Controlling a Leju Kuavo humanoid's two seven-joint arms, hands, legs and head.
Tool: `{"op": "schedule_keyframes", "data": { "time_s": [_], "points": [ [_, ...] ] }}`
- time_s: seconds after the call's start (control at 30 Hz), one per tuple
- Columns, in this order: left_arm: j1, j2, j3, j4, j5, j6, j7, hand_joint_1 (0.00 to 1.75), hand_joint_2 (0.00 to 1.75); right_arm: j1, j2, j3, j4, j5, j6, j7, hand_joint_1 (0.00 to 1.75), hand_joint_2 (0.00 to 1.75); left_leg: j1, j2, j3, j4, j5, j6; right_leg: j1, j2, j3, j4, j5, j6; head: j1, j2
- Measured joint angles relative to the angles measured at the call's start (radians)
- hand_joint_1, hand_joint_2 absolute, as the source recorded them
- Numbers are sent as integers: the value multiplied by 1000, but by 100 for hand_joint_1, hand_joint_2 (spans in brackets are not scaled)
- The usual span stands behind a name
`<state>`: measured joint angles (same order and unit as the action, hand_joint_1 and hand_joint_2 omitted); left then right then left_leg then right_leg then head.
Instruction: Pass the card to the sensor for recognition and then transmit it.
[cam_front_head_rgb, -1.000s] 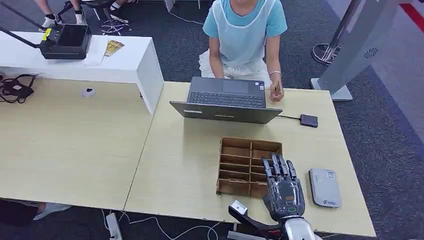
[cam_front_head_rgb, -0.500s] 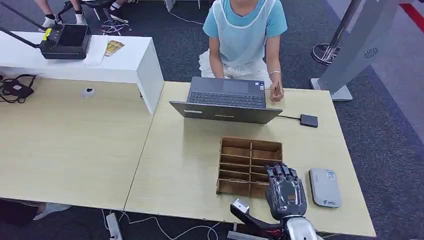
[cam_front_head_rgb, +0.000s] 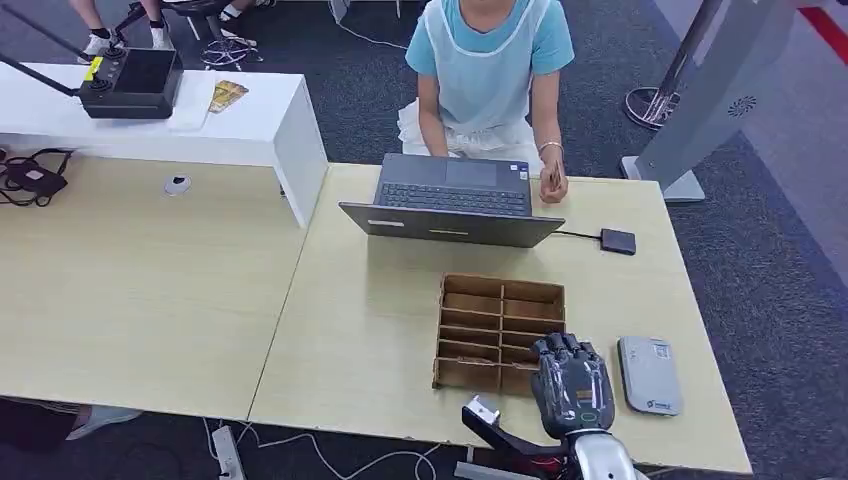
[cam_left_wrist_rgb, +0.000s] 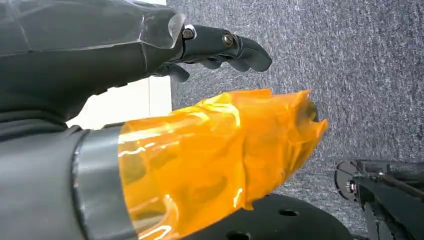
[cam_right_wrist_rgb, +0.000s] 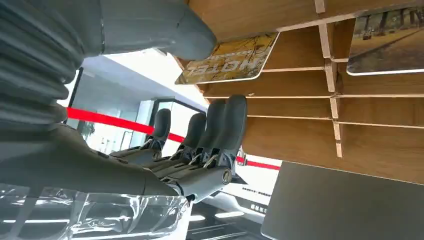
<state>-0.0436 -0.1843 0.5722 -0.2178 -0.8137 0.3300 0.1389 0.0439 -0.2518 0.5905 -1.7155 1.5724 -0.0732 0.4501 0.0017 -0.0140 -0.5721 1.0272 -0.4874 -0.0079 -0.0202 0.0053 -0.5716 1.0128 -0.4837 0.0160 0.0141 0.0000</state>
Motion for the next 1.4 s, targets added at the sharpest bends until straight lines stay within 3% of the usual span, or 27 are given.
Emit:
{"op": "schedule_keyframes", "data": {
  "time_s": [0.23, 0.6, 0.87, 0.97, 1.0, 1.17, 1.27, 1.4],
  "points": [
    [0, 0, 0, 0, 0, 0, 0, 0, 0, 2, 0, -3, 3, 0, -1, -2, 140, 175, 0, 0, 0, 0, 0, 0, 0, 0, 0, 0, 0, 0, 0, 0],
    [0, 0, 0, 0, 0, 2, 0, 0, 0, 4, 0, -8, 8, 0, -3, -1, 145, 175, 0, 0, 0, 0, 0, 0, 0, 0, 0, 0, 0, 0, 0, 0],
    [0, 0, 0, 0, 0, 2, 0, 0, 0, 4, 2, -9, 11, 0, -8, -5, 169, 175, 0, 0, 1, 0, 0, 0, 0, 0, 1, 0, 0, 0, 0, 0],
    [0, 0, 0, 0, 0, 2, 0, 0, 0, 10, 11, -19, 12, 0, -40, -38, 175, 175, 0, 0, 1, 0, 0, 0, 0, 0, 1, 0, 0, 0, 0, 0],
    [0, 0, 0, 0, 0, 2, 0, 0, 0, 17, 19, -28, 11, 0, -62, -67, 171, 175, 0, 0, 1, 0, 0, 0, 0, 0, 1, 0, 0, 0, 0, 0],
    [1, 1, 0, 0, 0, 2, -5, 0, 0, 95, 119, -137, -39, -58, -186, -356, 175, 175, 0, 0, 1, 0, -1, -1, 0, 0, 0, 0, 0, 0, 0, 0],
    [1, 2, 0, 0, 0, 1, -10, 0, 0, 135, 179, -208, -87, -177, -198, -487, 175, 175, 0, 0, 1, 0, -1, -1, 1, 0, 0, 0, -1, -2, 0, 0],
    [1, 3, 0, 0, 0, 0, -12, 0, 0, 174, 224, -272, -135, -336, -197, -599, 175, 175, 0, 0, 1, 0, -1, -1, 0, 0, 0, 0, -1, -1, 0, 0]
  ]
}}
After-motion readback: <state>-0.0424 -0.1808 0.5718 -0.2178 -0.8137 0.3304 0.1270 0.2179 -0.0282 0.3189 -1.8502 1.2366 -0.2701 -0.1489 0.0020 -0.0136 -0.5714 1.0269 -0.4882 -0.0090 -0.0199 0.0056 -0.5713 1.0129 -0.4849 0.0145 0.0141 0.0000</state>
